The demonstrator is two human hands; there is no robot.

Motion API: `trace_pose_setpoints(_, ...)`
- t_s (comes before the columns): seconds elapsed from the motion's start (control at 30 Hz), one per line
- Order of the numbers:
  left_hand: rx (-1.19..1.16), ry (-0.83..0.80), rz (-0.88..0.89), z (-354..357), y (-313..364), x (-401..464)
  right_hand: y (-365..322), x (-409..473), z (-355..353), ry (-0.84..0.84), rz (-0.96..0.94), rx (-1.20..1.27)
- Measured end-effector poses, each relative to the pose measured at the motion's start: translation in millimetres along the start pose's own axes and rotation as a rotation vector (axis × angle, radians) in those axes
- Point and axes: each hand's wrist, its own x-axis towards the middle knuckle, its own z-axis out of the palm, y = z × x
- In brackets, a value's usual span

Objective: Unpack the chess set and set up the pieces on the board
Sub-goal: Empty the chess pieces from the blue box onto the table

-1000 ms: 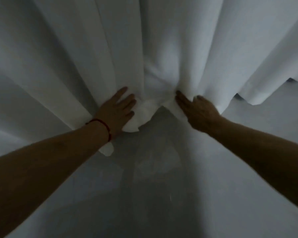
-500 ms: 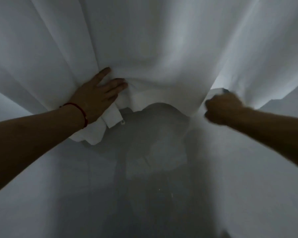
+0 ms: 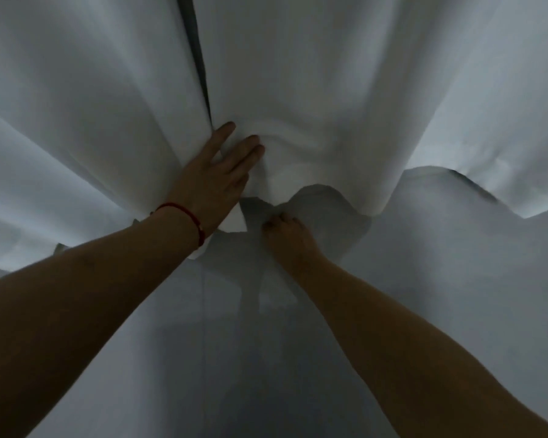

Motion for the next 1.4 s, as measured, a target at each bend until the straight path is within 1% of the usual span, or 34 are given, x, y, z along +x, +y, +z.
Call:
trace_pose_setpoints(0.03, -0.038, -0.01, 0.014, -4.4, 1.3, -2.6, 2.0, -9.8, 3.7, 0.032, -0.014, 0.039)
trace_pose_setpoints(0.1, -0.086, -0.053, 0.057, -17.0, 8.2, -9.2, -1.0, -33.9, -1.3, -0.064, 0.033, 0.167)
trace_pose_setpoints(0.13, -0.174, -0.045, 0.071, -25.6, 13.3, -13.4, -2.8, -48.3, -7.8, -0.095, 0.097, 0.22)
trace_pose_setpoints(0.17, -0.306, -0.012, 0.08, -35.1, 17.6, -17.6, -3.8, -62.4, -16.7, -0.093, 0.195, 0.313)
trace_pose_setpoints(0.23, -0.615, -0.02, 0.1, -63.9, 19.1, -23.7, -6.2, -94.5, -46.8, -0.006, 0.433, 0.518)
trace_pose_setpoints(0.3, -0.979, -0.194, 0.033, -104.3, 21.5, -27.2, -11.5, -132.2, -90.9, 0.106, 0.593, 0.67)
trace_pose_setpoints(0.33, -1.165, -0.31, -0.023, -134.7, 19.3, -29.9, -13.2, -152.7, -116.8, 0.167, 0.641, 0.727)
trace_pose_setpoints(0.37, -1.355, -0.404, -0.117, -168.3, 13.9, -31.9, -14.4, -172.9, -145.9, 0.219, 0.677, 0.768)
trace_pose_setpoints(0.43, -1.661, -0.481, -0.322, -236.7, -4.6, -37.6, -16.1, -210.4, -214.2, 0.31, 0.731, 0.806)
trace_pose_setpoints(0.5, -1.892, -0.544, -0.464, -313.6, -38.7, -47.2, -21.1, -248.1, -295.1, 0.377, 0.803, 0.833)
trace_pose_setpoints(0.57, -2.106, -0.617, -0.491, -394.8, -84.7, -61.8, -33.0, -288.4, -387.9, 0.444, 0.844, 0.833)
trace_pose_setpoints(0.6, -2.182, -0.621, -0.454, -434.9, -111.2, -72.1, -41.0, -309.6, -435.0, 0.482, 0.867, 0.816)
trace_pose_setpoints(0.63, -2.237, -0.589, -0.382, -474.0, -138.9, -83.8, -49.2, -332.0, -481.8, 0.523, 0.897, 0.795)
trace_pose_setpoints(0.7, -2.312, -0.489, -0.162, -548.5, -190.3, -109.5, -67.2, -380.1, -572.6, 0.599, 0.971, 0.746)
trace_pose_setpoints(0.8, -2.337, -0.475, 0.127, -651.6, -246.0, -155.5, -106.8, -458.6, -688.4, 0.739, 1.116, 0.648)
trace_pose_setpoints(0.87, -2.327, -0.472, 0.275, -717.4, -265.0, -187.0, -139.4, -510.7, -746.4, 0.867, 1.249, 0.643)
trace_pose_setpoints(0.97, -2.33, -0.451, 0.48, -810.9, -272.7, -249.6, -194.5, -592.8, -806.2, 1.104, 1.409, 0.679)
trace_pose_setpoints(1.03, -2.295, -0.455, 0.598, -865.6, -265.3, -298.0, -231.2, -652.2, -828.5, 1.234, 1.477, 0.658)
trace_pose_setpoints(1.1, -2.289, -0.501, 0.718, -913.0, -247.1, -350.3, -266.6, -714.5, -838.3, 1.298, 1.524, 0.593)
trace_pose_setpoints(1.27, -2.192, -0.646, 0.962, -1019.8, -152.2, -511.5, -380.6, -898.9, -827.4, 1.415, 1.646, 0.453)
trace_pose_setpoints(1.33, -2.13, -0.634, 1.064, -1060.0, -109.2, -584.9, -439.0, -975.5, -823.2, 1.465, 1.71, 0.439)
trace_pose_setpoints(1.4, -2.078, -0.59, 1.152, -1099.1, -74.7, -657.6, -496.2, -1049.2, -824.5, 1.52, 1.773, 0.483)
